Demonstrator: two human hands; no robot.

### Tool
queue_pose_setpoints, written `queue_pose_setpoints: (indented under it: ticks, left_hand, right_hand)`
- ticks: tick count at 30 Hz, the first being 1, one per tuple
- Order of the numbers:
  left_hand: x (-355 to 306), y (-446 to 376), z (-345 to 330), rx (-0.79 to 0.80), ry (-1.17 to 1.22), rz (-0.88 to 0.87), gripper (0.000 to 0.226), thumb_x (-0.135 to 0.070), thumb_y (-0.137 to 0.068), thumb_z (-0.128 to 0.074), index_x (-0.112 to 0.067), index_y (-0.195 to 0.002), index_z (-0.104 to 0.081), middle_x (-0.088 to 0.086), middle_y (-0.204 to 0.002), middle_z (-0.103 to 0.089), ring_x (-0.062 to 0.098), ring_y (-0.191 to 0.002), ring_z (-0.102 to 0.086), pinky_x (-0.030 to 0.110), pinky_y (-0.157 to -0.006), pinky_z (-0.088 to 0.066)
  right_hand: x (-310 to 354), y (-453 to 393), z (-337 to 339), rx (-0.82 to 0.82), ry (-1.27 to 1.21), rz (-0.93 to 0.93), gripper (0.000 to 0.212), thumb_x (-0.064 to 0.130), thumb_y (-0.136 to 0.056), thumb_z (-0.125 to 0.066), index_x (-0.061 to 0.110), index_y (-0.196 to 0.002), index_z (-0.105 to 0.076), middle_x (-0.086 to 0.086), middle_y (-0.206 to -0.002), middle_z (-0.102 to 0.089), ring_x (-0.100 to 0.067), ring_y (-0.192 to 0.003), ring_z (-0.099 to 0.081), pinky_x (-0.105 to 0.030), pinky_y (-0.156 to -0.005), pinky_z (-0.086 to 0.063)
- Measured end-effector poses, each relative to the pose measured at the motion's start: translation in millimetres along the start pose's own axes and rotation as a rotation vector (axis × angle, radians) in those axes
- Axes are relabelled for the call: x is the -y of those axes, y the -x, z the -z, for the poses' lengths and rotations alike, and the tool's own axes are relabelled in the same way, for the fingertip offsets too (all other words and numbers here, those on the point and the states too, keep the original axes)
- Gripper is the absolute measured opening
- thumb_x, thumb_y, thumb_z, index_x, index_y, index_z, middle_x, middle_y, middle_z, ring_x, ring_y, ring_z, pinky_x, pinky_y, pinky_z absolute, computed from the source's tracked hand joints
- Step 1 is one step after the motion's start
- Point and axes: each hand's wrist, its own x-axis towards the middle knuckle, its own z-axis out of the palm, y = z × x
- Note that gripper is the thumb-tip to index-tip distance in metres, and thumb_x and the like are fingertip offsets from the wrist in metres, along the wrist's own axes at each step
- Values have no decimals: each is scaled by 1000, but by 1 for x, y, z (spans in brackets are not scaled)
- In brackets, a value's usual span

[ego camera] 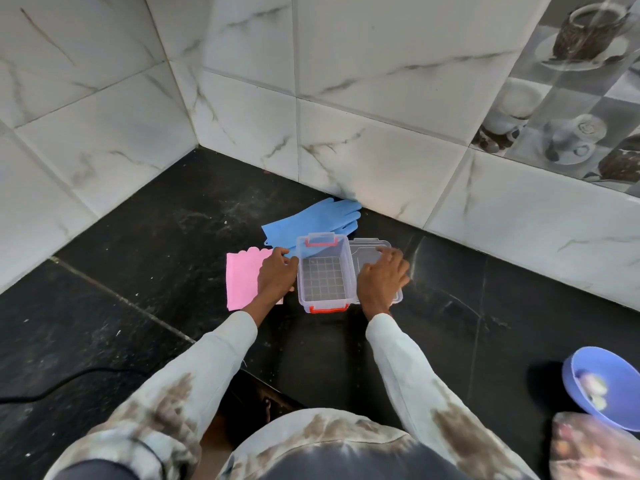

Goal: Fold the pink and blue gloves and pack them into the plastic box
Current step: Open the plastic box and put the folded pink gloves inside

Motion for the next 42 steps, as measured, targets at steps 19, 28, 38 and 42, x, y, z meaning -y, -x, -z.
queue_pose_setpoints:
  ticks: [19,28,38,42]
  left_hand:
    - [96,-12,84,-97,-97,340,73,-37,-104,-68,-6,-163,-36,14,-167,-40,35,-152,-49,49,-120,-48]
    - [92,-31,87,49,304,422,57,-37,-104,-70,-4,-148,-57,16,-150,-62,34,-136,-64,47,-117,-53]
    - [77,-28,88,128,429,203,50,-37,-113,-51,-13,-157,-43,14,-153,-56,34,-137,-60,54,-118,-52]
    - [69,-34,99,76,642,183,48,-32,-113,-52,-14,-157,-44,16,-152,-58,36,-136,-61,57,-118,-51]
  right_hand:
    - [119,92,-105,773,144,422,67,24,-109,-54,11,-166,-21,-7,-177,-13,-31,-166,-15,-43,-131,-24]
    - [110,98,-113,869,216,389,70,24,-112,-47,9,-169,-8,-7,-179,3,-32,-167,-2,-46,-133,-17]
    - [119,93,-109,790,-18,283,52,29,-112,-47,15,-159,-31,-4,-171,-23,-27,-159,-31,-46,-130,-33]
    - [127,92,-106,665,-239,311,46,36,-110,-50,22,-150,-33,-3,-164,-28,-26,-153,-38,-45,-126,-39]
